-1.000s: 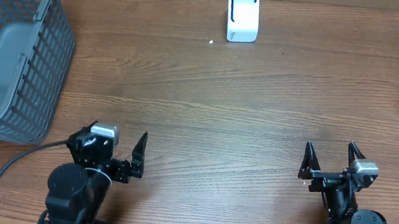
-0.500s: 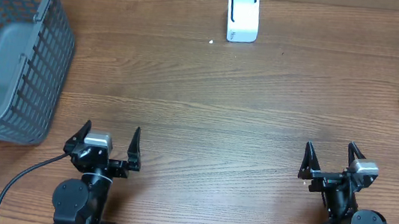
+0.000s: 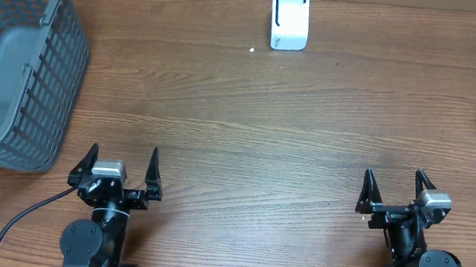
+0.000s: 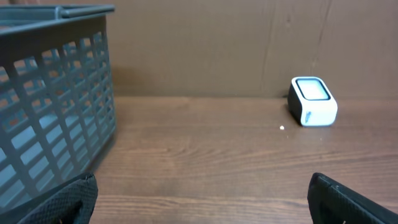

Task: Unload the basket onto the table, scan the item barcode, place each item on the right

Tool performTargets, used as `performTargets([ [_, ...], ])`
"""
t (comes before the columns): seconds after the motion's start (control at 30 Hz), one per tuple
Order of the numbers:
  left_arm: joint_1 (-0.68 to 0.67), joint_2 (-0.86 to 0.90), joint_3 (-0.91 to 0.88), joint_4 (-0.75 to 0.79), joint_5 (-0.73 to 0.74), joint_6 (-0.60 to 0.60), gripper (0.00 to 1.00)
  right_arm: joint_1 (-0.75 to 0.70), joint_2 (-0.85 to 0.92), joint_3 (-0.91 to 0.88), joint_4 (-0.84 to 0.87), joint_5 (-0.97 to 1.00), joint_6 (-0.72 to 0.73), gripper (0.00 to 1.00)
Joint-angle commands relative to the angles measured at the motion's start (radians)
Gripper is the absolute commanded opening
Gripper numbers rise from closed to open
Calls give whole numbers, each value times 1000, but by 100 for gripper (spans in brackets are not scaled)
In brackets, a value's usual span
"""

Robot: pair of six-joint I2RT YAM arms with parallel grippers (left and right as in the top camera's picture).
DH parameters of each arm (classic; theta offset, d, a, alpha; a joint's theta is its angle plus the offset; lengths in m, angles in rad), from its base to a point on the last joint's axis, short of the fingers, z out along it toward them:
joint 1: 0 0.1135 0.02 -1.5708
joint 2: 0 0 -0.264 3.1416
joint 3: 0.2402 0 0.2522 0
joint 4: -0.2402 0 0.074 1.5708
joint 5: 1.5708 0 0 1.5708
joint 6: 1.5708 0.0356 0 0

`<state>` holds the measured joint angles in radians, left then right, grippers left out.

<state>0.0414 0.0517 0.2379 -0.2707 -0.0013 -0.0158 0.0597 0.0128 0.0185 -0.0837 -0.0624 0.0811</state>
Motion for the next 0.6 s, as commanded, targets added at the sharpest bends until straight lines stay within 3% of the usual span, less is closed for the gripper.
performTargets([
  [0.0, 6, -35, -48, 47, -25, 24, 100, 6, -10, -11, 4, 9, -3, 100],
  [0.13, 6, -49, -138, 223, -24, 16, 100, 6, -10, -11, 4, 9, -3, 100],
  [0.37, 6, -49, -227, 401, -25, 13, 100, 6, -10, -11, 4, 9, -3, 100],
  [0.57, 5, -49, -233, 408, -25, 17, 100, 6, -10, -11, 4, 9, -3, 100],
])
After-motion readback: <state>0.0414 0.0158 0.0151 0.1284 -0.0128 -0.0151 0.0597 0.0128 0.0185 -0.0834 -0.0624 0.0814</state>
